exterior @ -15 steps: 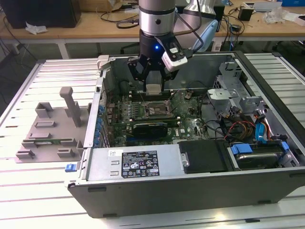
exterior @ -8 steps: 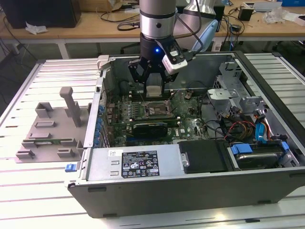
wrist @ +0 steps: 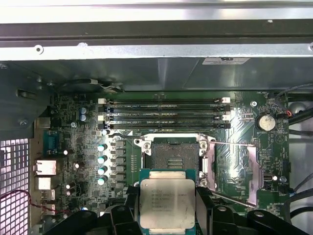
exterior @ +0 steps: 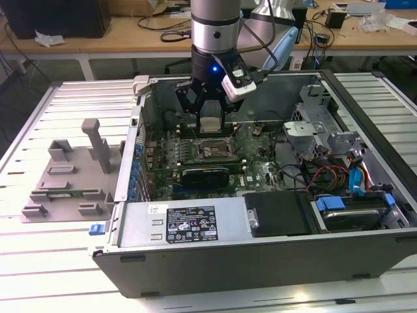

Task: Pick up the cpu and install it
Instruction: 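Place the cpu into insertion slot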

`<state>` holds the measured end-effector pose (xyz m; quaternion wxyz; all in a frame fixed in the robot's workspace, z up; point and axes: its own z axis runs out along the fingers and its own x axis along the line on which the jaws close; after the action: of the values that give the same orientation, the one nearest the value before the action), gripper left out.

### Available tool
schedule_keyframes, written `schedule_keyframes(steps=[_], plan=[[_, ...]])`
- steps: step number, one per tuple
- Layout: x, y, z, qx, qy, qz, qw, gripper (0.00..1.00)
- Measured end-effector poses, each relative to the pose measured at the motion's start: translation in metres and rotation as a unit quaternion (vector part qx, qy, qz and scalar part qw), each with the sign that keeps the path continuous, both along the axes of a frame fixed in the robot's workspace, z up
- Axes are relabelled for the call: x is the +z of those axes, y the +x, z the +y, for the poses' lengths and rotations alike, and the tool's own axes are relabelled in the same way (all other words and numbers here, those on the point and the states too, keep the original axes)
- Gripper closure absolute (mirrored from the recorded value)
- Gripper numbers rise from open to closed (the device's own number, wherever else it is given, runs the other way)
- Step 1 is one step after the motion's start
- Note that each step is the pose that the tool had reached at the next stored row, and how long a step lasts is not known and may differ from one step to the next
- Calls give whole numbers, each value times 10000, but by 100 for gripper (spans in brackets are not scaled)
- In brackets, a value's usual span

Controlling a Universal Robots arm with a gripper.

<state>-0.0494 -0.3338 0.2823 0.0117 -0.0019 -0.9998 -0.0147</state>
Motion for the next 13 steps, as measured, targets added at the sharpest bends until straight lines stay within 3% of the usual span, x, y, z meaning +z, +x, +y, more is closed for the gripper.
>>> schedule_keyframes(steps=[6, 8, 9, 13], plan=[[-1, 0, 0, -49, 1, 0, 10000, 45], [-2, 1, 0, -324, 1, 0, 9995, 45], [-3, 0, 0, -597, 0, 0, 9982, 45], [-4, 0, 0, -1106, 1, 0, 9939, 45]])
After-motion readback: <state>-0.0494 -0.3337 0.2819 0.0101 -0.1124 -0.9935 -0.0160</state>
